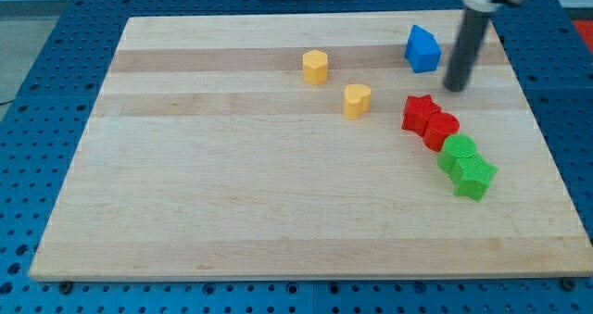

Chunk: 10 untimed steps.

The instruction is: Separate the green and red blocks on the board

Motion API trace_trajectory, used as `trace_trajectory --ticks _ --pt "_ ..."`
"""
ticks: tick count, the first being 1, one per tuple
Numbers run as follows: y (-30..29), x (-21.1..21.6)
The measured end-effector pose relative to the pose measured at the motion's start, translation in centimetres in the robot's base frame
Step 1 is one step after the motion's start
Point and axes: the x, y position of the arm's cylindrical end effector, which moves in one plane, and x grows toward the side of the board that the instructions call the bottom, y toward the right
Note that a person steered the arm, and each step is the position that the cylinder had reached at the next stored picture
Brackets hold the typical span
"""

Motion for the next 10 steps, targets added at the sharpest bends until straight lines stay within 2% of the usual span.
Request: trace_trajectory --ticks 1,2,3,5,7,8,10 --pt "2.2 4.7" --pt "1.6 9.4" --pt "-0.2 11.6" --pt "-0.1 9.5" --pt "-8.4 7.2" --pt "-10.5 6.6" --pt "-5.2 9.0"
